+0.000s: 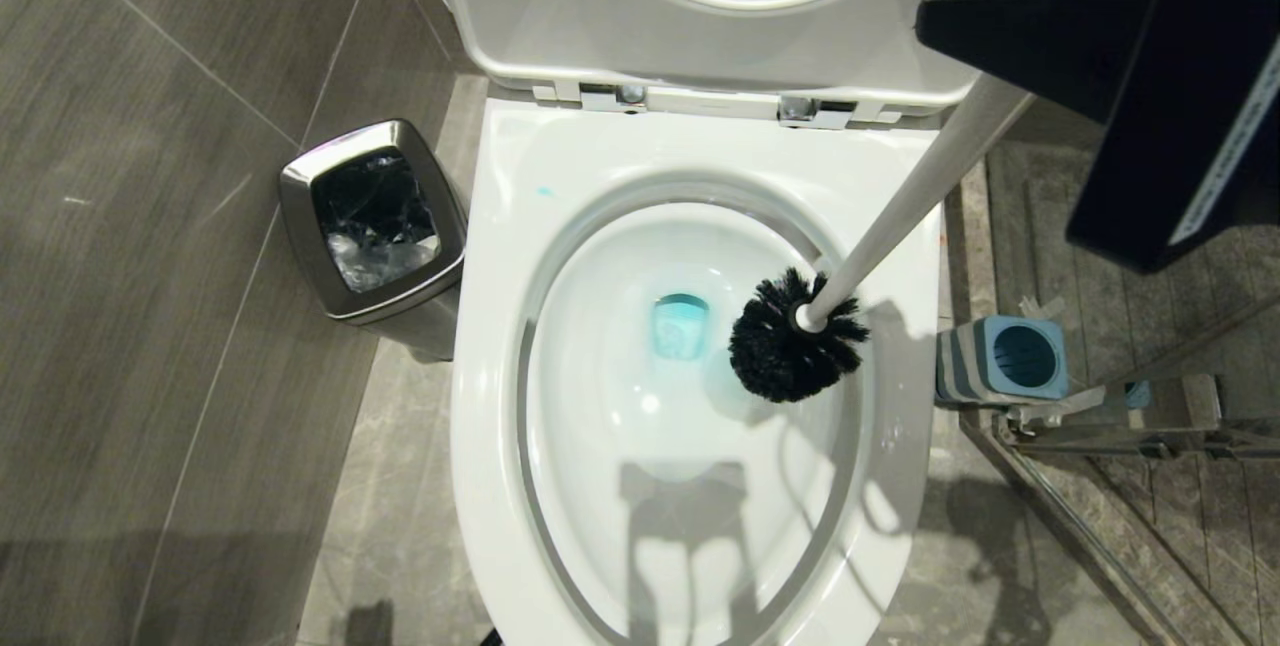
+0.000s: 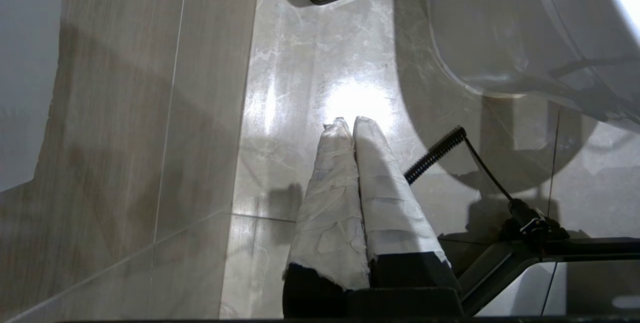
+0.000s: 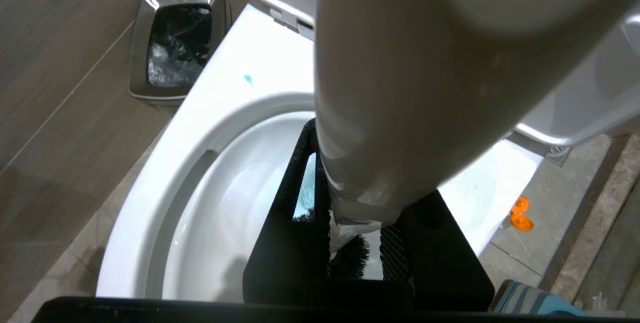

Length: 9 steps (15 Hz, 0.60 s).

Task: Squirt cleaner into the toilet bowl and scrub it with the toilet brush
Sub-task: Scrub the toilet bowl

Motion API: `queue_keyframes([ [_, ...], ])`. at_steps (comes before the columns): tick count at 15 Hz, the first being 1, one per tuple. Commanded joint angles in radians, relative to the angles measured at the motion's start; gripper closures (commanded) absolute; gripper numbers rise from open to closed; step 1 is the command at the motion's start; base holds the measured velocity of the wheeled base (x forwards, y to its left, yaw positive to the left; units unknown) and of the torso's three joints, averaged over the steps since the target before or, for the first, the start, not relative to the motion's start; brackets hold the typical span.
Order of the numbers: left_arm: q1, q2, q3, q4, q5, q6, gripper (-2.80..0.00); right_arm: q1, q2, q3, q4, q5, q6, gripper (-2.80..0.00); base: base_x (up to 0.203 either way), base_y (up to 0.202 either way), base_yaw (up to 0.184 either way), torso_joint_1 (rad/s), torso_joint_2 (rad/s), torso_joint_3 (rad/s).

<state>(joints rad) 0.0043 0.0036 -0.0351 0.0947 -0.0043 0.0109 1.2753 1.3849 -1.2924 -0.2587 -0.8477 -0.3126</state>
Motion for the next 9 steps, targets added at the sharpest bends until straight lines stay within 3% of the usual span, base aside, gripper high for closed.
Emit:
queue_keyframes([
  [1,0.000,-0.001,0.000,0.000,0.000,0.000,0.00,-0.008,0.057,-0.047,-0.003,-0.004,-0.002,0.00,0.000,0.000,0.000,0.000,0.00,0.000],
  [9,0.000,-0.001,0.000,0.000,0.003,-0.002,0.00,-0.011,0.097,-0.071,-0.003,0.012,0.001,0.00,0.000,0.000,0.000,0.000,0.00,0.000],
])
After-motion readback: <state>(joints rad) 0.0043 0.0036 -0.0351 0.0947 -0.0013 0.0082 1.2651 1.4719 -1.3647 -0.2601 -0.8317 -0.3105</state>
